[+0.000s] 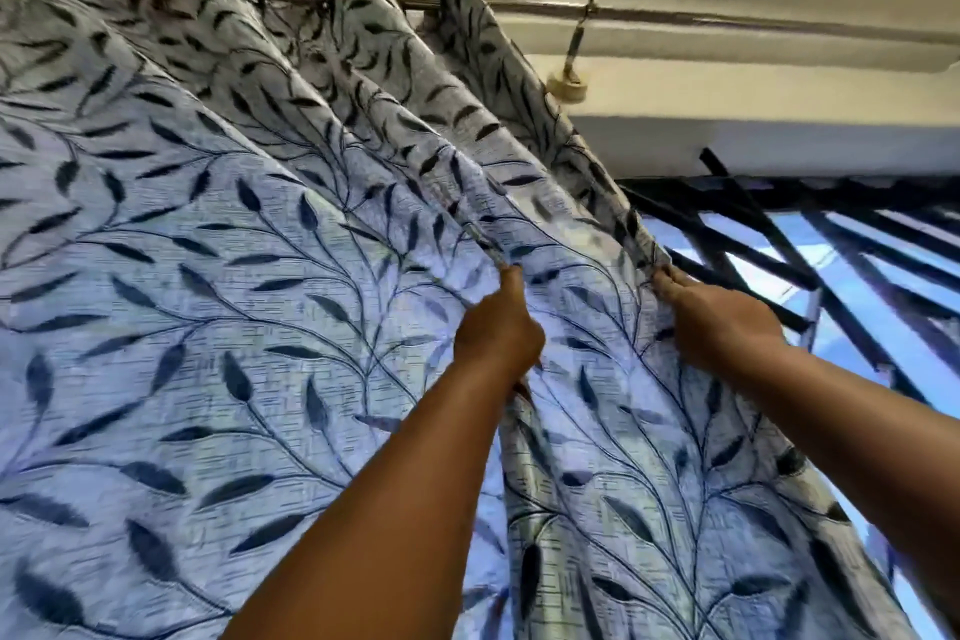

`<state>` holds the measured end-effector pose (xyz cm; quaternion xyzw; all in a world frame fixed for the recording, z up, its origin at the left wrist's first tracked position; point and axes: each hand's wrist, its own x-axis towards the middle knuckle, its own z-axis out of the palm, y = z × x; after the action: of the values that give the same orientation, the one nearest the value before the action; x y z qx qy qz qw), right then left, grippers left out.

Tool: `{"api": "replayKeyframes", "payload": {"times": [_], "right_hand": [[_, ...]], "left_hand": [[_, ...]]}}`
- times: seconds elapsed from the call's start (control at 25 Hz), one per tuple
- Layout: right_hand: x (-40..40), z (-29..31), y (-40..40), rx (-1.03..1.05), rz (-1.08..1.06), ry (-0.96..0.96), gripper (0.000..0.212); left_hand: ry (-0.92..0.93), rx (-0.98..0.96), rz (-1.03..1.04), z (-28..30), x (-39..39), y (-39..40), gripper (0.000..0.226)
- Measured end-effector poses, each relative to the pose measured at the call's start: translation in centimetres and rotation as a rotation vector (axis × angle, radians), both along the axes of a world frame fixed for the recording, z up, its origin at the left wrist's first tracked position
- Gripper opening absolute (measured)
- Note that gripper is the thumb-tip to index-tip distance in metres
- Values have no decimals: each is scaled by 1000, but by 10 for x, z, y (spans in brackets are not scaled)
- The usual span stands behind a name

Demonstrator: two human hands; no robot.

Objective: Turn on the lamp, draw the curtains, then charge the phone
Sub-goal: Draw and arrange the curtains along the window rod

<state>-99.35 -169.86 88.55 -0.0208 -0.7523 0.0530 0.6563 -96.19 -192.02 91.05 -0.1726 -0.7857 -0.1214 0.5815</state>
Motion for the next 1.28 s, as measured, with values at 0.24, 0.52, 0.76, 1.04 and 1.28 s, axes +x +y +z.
{"api": "replayKeyframes", "payload": {"times": [0.24, 0.52, 0.76, 1.04, 1.28], "right_hand": [[-4, -15, 47, -93, -3, -111, 76], [-2, -20, 74, -46, -72, 3, 61], [-5, -39, 80, -71, -152, -2, 64], [-7, -54, 45, -105, -86, -79, 58], [35, -57, -19, -92, -254, -284, 34]], "left_hand": [[-25, -156, -61, -8, -20, 82, 71], [49, -279, -177, -28, -14, 152, 58], [81, -306, -98, -39, -23, 159, 50], [45, -297, 36, -53, -19, 96, 33], [20, -348, 38, -71, 38, 31, 33]]}}
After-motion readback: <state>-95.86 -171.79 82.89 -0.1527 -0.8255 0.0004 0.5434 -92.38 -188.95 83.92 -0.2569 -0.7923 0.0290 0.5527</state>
